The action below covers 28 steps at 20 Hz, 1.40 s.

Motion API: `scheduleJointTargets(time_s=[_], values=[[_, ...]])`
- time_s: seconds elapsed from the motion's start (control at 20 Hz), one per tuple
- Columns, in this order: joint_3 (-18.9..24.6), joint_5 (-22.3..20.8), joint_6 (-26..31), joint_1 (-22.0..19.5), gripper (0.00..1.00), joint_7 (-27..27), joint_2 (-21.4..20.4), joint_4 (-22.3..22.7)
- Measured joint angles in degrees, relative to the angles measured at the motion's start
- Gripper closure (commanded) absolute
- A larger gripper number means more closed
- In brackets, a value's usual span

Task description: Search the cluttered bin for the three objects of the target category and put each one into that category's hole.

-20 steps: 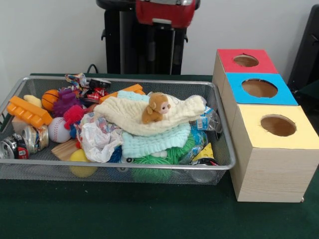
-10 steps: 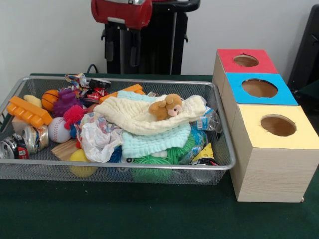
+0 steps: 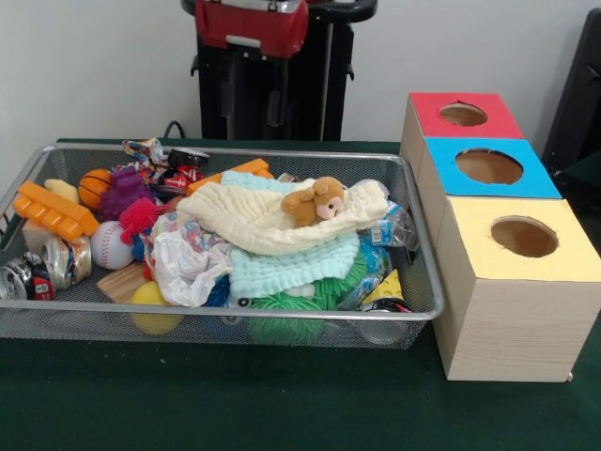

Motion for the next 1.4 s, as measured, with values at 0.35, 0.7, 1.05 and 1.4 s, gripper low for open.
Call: scheduleJointTargets(time_s=[0.35, 0.7, 1.05, 1.4], values=[[0.03, -0.10, -0.03, 2.73, 0.00, 0.00, 0.69, 0.00], [0.03, -0.16, -1.81, 2.80, 0.00, 0.00, 2.46, 0.00], [0.04, -0.14, -7.27, 1.83, 0.00, 0.00, 5.23, -0.02], [-0.10, -0.07, -8.42, 2.56, 0.00, 0.00, 6.23, -0.02]])
